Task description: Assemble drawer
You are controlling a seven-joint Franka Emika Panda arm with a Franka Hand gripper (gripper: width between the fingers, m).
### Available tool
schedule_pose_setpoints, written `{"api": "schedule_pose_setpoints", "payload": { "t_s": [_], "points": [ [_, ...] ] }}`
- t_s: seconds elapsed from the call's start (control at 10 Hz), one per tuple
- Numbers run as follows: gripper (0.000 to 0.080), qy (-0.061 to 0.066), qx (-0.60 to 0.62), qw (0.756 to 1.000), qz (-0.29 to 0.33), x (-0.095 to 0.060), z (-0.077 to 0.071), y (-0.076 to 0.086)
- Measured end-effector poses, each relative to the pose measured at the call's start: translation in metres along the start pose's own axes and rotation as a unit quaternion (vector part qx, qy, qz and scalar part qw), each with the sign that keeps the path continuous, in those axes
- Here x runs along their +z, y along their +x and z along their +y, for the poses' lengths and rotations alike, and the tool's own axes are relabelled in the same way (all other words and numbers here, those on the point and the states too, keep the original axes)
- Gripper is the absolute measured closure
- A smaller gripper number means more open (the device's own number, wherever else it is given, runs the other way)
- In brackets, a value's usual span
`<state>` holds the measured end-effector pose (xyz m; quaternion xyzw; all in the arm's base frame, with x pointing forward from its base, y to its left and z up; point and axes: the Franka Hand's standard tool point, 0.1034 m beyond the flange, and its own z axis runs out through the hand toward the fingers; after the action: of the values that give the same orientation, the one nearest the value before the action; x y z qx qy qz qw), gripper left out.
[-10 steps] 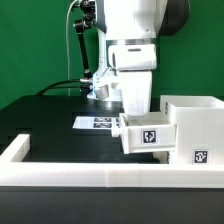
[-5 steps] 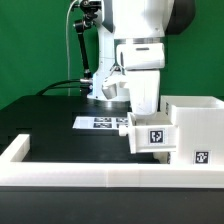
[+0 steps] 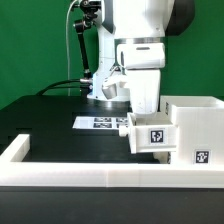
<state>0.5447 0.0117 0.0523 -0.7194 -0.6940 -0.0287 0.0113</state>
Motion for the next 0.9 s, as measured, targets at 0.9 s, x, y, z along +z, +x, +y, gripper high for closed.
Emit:
{"api": "schedule_pose_setpoints", "payload": {
  "t_s": [0.9],
  "points": [
    [0.0757,0.005,-0.064,0.998,-0.017,-0.0011,0.0066,-0.0026]
  ]
}}
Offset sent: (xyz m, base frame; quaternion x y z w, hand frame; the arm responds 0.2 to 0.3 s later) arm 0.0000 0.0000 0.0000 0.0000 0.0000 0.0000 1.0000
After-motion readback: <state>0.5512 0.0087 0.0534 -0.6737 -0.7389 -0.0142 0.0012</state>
